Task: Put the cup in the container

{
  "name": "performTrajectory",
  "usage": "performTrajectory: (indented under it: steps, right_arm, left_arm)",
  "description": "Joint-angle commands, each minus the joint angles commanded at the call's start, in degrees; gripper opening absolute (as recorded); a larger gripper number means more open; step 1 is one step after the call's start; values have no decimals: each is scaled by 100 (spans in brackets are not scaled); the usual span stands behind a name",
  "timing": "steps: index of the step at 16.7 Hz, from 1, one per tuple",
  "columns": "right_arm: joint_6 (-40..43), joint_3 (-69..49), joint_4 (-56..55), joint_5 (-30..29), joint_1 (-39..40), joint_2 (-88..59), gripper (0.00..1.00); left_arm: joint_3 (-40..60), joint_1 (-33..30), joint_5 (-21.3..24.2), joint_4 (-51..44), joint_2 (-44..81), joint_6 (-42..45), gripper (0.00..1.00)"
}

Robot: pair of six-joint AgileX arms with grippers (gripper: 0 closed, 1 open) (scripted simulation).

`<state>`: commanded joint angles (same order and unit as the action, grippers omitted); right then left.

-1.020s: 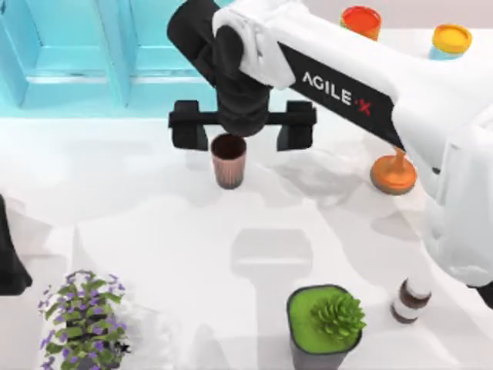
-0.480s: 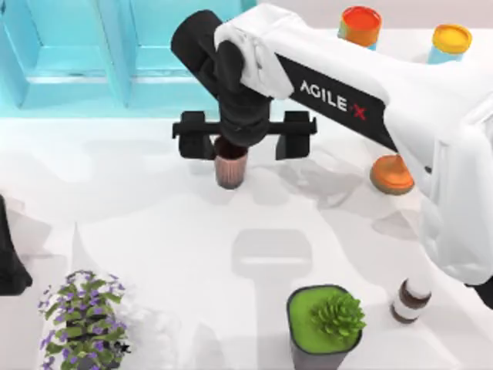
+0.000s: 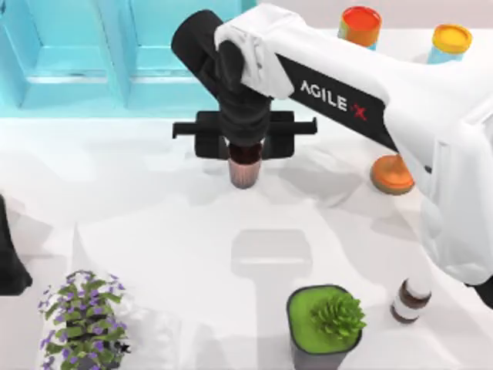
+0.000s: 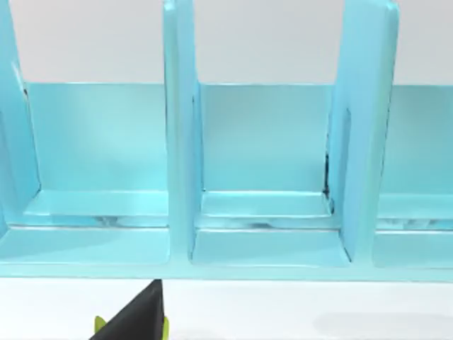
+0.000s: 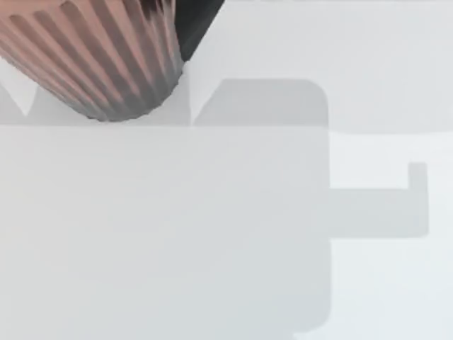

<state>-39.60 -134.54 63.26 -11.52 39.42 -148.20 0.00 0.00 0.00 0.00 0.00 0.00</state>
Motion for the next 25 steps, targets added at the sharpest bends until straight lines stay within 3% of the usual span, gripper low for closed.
performTrajectory:
  steps: [2, 3, 12, 15, 19, 25]
  right_arm:
    - [0, 0, 0, 0, 0, 0, 2]
    - [0, 0, 0, 0, 0, 0, 0]
    - [-2, 4, 1, 5, 18, 14, 0]
    - [336, 74, 17, 187, -198, 382, 0]
    - [1378, 498, 60, 618, -1142, 1541, 0]
    - [3692, 2104, 414, 1041, -3606, 3463, 0]
  left_arm:
    - [0, 0, 0, 0, 0, 0, 100]
    - [0, 0, 0, 0, 0, 0, 100]
    - [0, 0, 0, 0, 0, 0, 100]
    - [0, 0, 0, 0, 0, 0, 100]
    - [0, 0, 0, 0, 0, 0, 100]
    - [0, 0, 0, 0, 0, 0, 100]
